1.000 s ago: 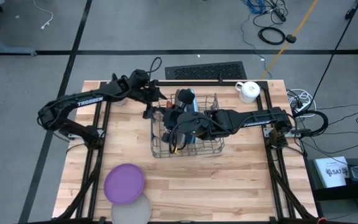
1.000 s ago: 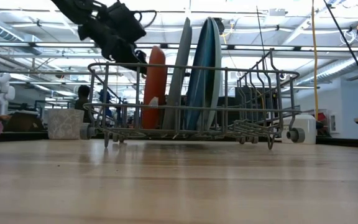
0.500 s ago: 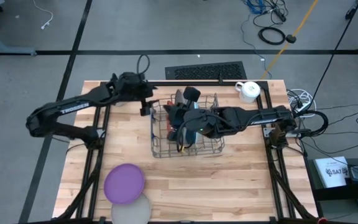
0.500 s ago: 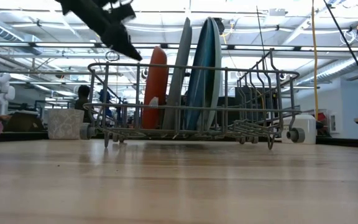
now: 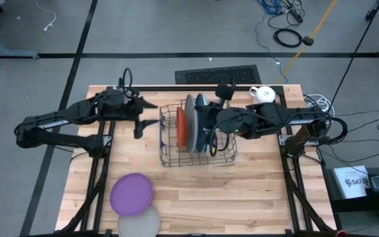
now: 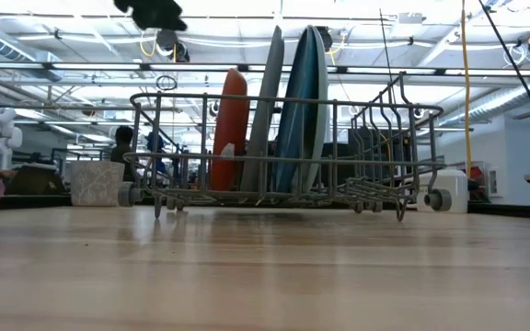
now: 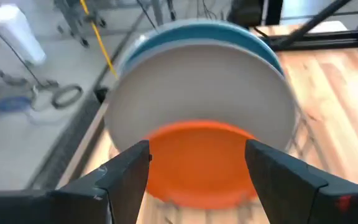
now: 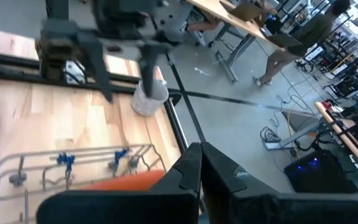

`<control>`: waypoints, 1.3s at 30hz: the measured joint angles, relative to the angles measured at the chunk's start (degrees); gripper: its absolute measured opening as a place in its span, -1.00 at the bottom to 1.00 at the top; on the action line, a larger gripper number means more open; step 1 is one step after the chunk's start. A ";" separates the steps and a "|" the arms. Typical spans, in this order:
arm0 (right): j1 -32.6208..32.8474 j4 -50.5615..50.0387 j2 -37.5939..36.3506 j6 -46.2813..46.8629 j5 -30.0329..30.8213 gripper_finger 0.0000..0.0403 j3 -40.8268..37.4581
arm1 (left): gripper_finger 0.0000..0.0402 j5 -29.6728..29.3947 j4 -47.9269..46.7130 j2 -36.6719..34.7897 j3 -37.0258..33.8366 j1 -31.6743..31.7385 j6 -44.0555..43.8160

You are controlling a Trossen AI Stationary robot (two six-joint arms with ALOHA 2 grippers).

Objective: Sort dishes
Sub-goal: Put the purple plate in the dish rack

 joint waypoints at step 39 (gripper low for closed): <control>0.57 -11.29 -1.62 4.26 -0.27 -1.00 0.02 | 0.32 14.14 -13.44 33.97 -9.60 -31.64 -19.13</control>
